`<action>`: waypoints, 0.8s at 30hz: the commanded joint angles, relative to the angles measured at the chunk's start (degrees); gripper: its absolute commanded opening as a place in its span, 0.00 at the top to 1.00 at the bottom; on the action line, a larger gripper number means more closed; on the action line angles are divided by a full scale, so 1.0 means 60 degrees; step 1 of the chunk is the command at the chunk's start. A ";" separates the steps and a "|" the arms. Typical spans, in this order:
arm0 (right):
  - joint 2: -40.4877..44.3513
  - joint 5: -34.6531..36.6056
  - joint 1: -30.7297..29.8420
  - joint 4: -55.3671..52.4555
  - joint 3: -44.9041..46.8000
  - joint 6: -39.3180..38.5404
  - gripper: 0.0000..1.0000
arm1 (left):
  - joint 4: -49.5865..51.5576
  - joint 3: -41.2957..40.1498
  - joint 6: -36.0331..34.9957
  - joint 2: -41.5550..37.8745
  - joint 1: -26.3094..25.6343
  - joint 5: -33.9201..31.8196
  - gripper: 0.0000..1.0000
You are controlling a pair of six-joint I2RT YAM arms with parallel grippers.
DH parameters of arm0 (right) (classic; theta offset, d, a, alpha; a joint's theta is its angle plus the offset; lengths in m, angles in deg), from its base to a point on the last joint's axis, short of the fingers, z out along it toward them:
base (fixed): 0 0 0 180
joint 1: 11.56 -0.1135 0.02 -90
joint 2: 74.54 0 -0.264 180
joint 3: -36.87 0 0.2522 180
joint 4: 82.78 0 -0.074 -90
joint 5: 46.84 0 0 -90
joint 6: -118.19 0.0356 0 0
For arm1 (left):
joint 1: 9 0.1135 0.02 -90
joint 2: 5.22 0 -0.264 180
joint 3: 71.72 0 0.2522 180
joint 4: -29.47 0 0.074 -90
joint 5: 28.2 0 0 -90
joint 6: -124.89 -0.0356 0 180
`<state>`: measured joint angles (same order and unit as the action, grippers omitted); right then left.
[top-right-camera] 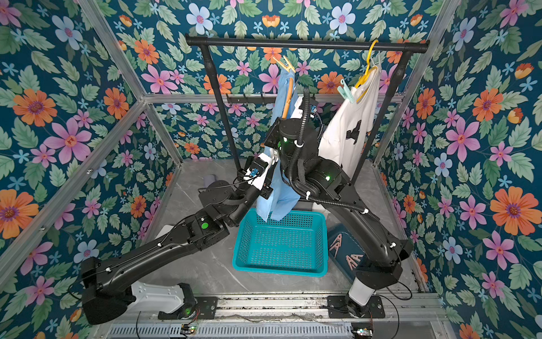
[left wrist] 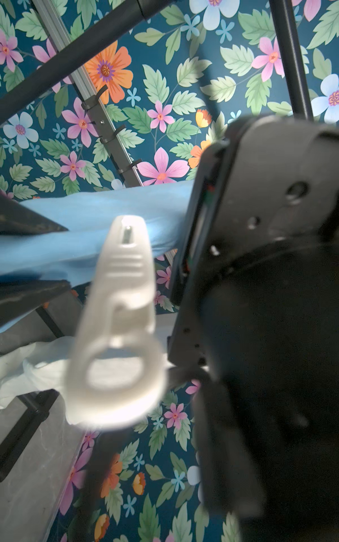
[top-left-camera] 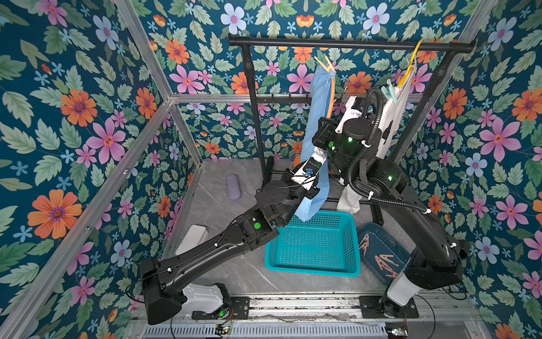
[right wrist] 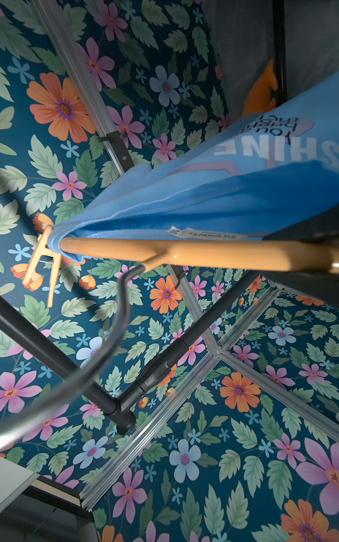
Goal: Use clothespins to secure the t-shirt on both sides of the hanger
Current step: Hang the hanger on the clothesline.
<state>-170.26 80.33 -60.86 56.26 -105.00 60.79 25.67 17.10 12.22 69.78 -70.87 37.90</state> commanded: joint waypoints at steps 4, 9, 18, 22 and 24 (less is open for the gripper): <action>0.0506 -0.0132 -0.0059 0.0736 0.0279 0.0323 1.00 | -0.0705 0.0035 -0.0209 0.0008 0.0013 -0.0082 0.94; 0.0674 -0.0149 -0.0059 0.0988 0.0560 0.0294 1.00 | -0.0681 0.0189 -0.0163 0.0053 -0.0041 -0.0003 1.00; 0.1518 -0.0913 -0.0058 0.3114 0.2317 -0.0642 0.61 | 0.0320 0.0453 0.1012 -0.0128 -0.0046 0.0827 1.00; 0.1912 -0.0865 -0.0060 0.3625 0.2977 -0.0730 0.55 | 0.0725 0.0345 0.1810 -0.0336 -0.0002 0.1290 1.00; 0.1974 -0.0836 -0.0057 0.3599 0.3061 -0.0777 0.45 | 0.0733 0.0192 0.2047 -0.0450 0.0013 0.1489 1.00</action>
<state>-159.20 75.85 -61.10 72.67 -87.23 57.52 31.11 18.72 20.87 67.90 -70.91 43.69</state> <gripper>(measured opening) 0.514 0.134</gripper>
